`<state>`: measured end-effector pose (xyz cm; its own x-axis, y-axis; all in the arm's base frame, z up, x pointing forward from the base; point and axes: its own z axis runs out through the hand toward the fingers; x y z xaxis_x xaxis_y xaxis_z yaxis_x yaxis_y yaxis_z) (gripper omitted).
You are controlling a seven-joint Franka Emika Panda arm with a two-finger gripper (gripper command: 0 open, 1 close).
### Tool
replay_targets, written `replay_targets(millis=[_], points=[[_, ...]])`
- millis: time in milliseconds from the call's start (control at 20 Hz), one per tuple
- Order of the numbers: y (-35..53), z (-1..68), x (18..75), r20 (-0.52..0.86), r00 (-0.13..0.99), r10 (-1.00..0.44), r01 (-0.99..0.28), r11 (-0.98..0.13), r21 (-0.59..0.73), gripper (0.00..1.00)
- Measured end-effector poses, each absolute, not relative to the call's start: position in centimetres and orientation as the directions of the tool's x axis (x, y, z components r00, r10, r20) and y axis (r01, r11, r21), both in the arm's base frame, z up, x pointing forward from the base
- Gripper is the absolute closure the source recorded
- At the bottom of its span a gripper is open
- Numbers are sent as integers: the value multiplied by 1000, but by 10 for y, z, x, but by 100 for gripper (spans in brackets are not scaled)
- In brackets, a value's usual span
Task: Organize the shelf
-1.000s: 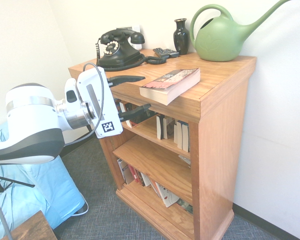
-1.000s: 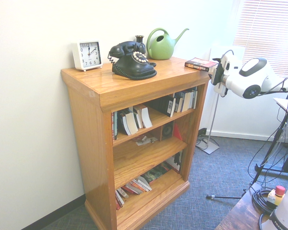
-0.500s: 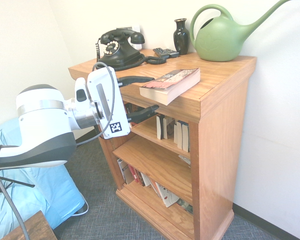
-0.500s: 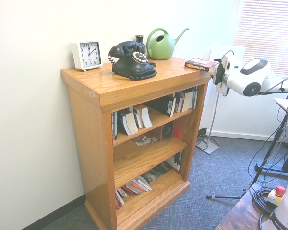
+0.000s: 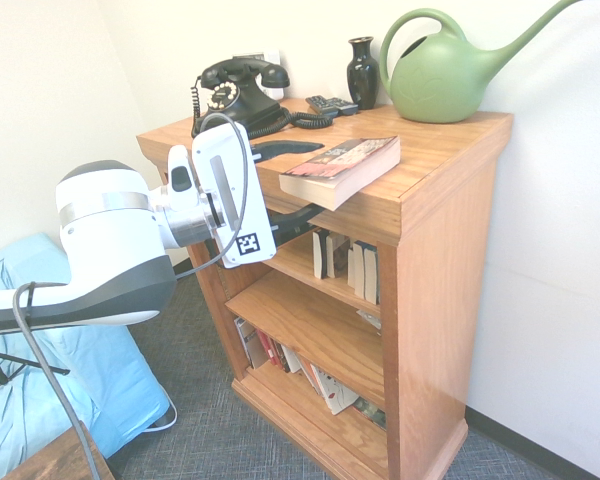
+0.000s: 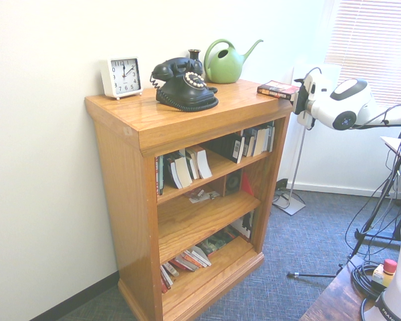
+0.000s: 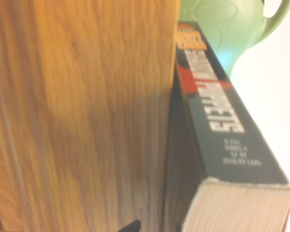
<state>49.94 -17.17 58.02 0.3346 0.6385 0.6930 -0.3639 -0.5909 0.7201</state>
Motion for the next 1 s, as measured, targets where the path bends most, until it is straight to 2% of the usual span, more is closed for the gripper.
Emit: replay_targets(millis=[1000], points=[[-175, 573, 517, 685, 344, 643, -361, -583, 728, 100]])
